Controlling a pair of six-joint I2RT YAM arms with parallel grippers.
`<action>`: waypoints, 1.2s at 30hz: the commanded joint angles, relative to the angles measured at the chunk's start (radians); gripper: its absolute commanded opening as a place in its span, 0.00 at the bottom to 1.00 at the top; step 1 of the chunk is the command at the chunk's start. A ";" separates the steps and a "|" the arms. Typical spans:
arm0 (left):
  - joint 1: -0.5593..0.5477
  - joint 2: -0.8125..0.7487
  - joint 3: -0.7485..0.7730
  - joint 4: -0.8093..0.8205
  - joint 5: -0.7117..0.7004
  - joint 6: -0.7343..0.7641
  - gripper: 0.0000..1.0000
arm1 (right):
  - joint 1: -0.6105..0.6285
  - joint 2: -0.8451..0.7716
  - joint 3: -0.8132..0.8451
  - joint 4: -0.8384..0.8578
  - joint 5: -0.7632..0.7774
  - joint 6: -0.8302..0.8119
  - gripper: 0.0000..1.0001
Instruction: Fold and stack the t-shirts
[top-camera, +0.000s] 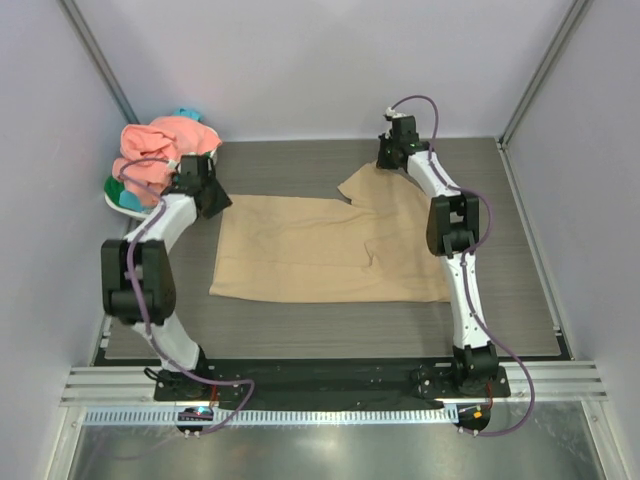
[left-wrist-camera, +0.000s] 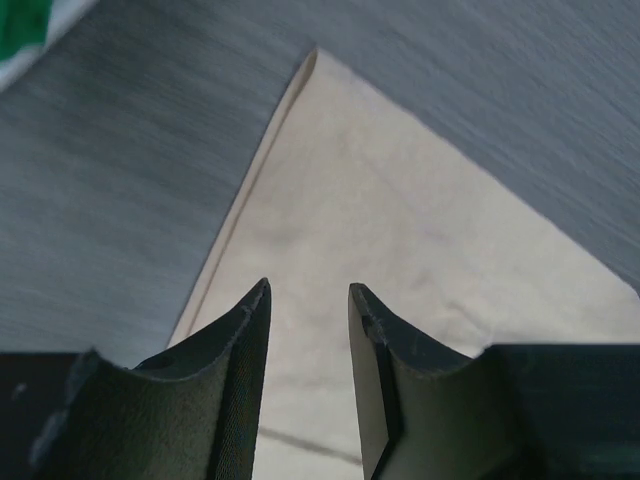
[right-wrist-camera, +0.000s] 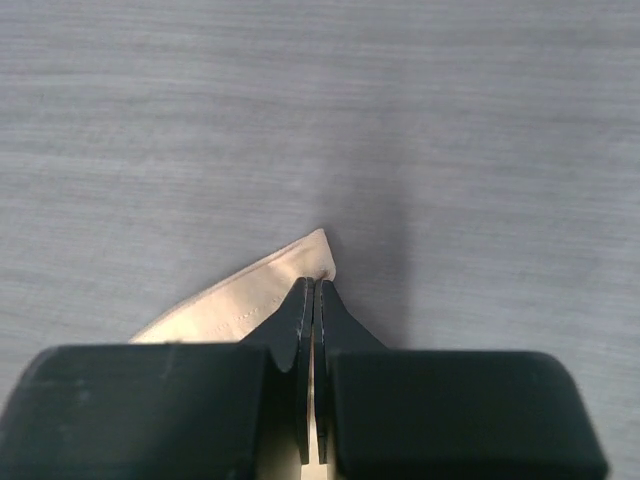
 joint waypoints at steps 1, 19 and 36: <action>0.008 0.153 0.160 0.012 -0.005 0.052 0.37 | 0.009 -0.175 -0.097 0.008 -0.057 0.038 0.01; 0.007 0.549 0.533 -0.096 -0.040 0.094 0.47 | 0.011 -0.531 -0.447 0.060 -0.118 0.058 0.01; 0.007 0.609 0.573 -0.149 0.024 0.091 0.08 | 0.009 -0.574 -0.543 0.065 -0.141 0.075 0.01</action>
